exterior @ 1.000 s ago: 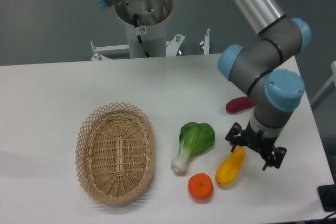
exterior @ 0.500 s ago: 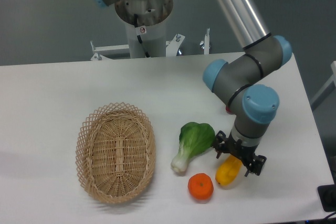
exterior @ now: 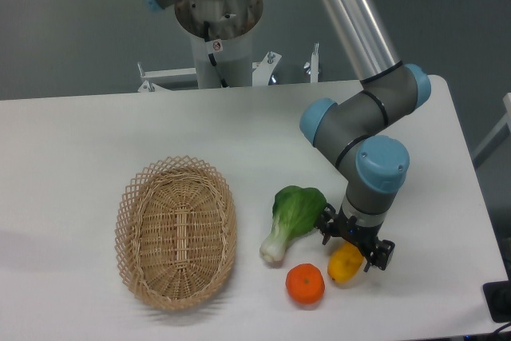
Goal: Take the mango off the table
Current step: 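Close the gripper around the yellow mango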
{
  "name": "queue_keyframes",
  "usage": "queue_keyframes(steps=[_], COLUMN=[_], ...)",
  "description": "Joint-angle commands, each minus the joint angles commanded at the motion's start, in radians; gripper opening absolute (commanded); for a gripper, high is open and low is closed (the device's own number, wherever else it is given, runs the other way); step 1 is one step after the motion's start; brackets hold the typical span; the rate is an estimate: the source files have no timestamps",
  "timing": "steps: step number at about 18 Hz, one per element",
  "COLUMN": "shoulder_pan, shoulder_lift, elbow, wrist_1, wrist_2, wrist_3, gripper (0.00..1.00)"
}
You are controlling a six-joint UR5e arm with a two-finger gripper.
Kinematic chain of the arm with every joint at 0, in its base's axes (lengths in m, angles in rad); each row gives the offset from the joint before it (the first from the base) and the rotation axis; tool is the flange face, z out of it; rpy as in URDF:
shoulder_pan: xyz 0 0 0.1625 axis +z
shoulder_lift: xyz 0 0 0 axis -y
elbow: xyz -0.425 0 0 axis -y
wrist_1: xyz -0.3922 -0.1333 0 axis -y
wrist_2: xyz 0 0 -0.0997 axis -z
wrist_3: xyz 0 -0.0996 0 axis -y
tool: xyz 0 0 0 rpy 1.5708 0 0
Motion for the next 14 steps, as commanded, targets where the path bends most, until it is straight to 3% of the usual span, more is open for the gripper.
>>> queue_keyframes(steps=[1, 4, 7, 14], shoulder_pan=[0.0, -0.003, -0.005, -0.003], shoulder_lift=[0.002, 0.002, 0.003, 0.014], elbow=[0.0, -0.002, 0.0, 0.015], wrist_1=[0.0, 0.0, 0.0, 0.006], wrist_2=[0.011, 0.023, 0.023, 0.017], wrist_3=[-0.002, -0.014, -0.014, -0.014], gripper=[0.96, 0.62, 0.38, 0.34])
